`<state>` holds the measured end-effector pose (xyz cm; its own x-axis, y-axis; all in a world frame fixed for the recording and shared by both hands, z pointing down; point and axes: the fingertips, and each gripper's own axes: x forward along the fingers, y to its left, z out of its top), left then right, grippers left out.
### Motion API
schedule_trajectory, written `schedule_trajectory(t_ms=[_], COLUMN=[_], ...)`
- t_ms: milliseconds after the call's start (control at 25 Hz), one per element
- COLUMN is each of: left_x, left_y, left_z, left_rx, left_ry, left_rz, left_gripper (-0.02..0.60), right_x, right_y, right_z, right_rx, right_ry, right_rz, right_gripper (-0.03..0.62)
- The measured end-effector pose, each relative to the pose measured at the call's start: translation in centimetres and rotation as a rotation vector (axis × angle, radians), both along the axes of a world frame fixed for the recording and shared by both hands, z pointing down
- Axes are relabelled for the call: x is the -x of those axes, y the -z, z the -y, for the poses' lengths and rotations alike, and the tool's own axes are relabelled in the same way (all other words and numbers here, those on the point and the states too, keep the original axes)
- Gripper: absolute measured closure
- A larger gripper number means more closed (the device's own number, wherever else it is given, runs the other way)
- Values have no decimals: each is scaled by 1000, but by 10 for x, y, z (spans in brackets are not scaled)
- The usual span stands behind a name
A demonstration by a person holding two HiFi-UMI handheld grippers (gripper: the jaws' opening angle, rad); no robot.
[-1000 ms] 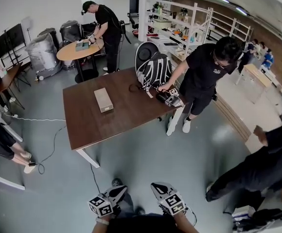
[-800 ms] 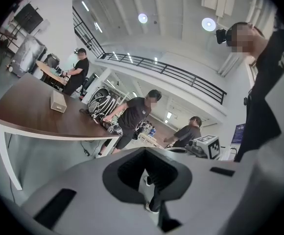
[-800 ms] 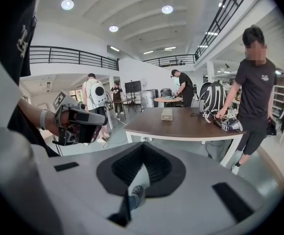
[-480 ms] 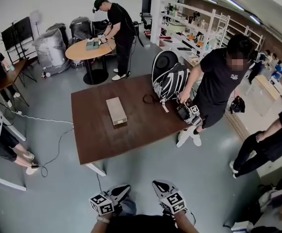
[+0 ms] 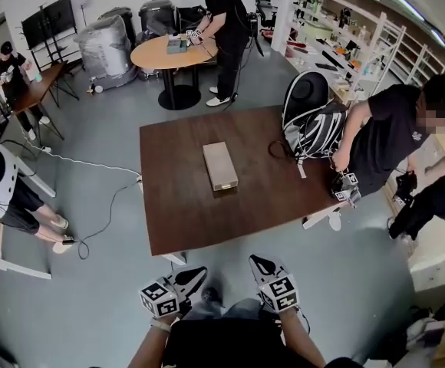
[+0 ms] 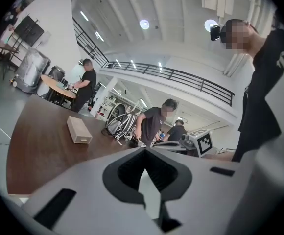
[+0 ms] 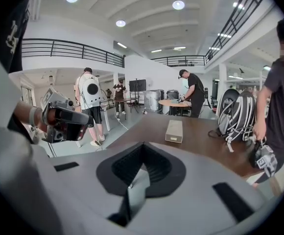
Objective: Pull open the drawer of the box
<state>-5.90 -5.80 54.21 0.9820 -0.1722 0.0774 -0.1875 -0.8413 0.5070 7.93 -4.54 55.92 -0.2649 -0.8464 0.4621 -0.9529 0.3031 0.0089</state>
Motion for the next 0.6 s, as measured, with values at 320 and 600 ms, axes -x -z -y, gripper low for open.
schedule_trajectory(t_ms=[320,600], left_x=[26,41], left_y=[-8,-9], left_z=[39,69], left_rx=[21,38], left_ry=[106,169], left_rz=[-1,19], left_gripper=[578,580], right_x=[-9,-18], right_y=[-18,-37], right_z=[56,121], right_rx=[56,107], right_ry=[24,9], right_rz=[-24,-17], right_gripper=[597,559])
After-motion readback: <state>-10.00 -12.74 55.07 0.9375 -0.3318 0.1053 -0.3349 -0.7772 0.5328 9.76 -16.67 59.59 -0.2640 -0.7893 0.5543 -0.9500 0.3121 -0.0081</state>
